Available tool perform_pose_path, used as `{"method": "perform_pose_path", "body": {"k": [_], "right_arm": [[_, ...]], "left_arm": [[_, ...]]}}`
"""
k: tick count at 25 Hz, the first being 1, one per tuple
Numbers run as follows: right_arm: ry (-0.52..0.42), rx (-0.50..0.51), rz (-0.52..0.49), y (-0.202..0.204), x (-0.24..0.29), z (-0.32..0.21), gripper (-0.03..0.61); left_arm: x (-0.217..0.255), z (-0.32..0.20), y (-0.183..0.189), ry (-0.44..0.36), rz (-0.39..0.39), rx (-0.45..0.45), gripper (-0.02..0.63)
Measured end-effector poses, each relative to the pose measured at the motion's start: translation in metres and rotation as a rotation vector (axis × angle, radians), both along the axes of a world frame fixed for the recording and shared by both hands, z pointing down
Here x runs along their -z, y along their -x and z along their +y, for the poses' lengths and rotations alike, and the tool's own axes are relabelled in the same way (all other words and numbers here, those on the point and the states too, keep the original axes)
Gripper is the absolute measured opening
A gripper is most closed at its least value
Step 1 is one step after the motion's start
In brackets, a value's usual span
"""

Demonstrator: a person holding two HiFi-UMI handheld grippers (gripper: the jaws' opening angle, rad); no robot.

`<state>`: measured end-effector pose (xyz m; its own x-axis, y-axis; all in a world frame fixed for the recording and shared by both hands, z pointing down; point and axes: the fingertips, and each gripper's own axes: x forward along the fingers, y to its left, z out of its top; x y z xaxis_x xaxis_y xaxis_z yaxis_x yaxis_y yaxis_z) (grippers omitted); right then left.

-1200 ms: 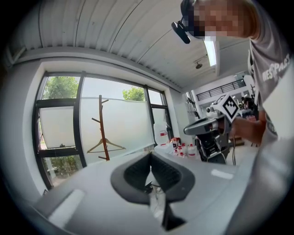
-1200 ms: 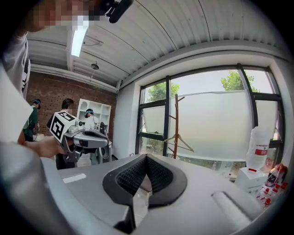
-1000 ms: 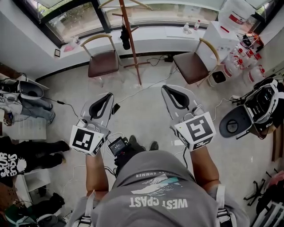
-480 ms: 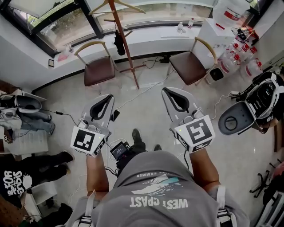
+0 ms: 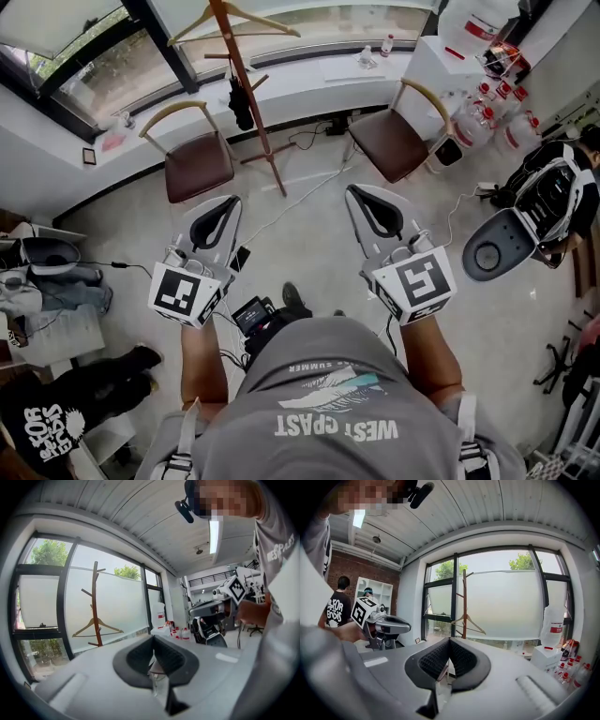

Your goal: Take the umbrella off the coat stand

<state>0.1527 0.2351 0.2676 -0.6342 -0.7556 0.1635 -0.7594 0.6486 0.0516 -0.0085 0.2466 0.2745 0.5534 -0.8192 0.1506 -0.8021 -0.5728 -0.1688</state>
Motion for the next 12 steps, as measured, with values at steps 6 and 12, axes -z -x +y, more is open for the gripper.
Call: {"method": "perform_pose_path", "body": {"k": [6,12], "right_arm": [[-0.01,-0.033,0.004,0.032,0.002,-0.026,0.002],[-0.018,-0.064,0.016,0.056,0.006,-0.044,0.002]], "left_arm": [[-0.003,-0.029,0.032,-0.002,0.01,-0.032,0.002],[-0.006,-0.05,0.056,0.001,0.025,-0.065,0.002]]}}
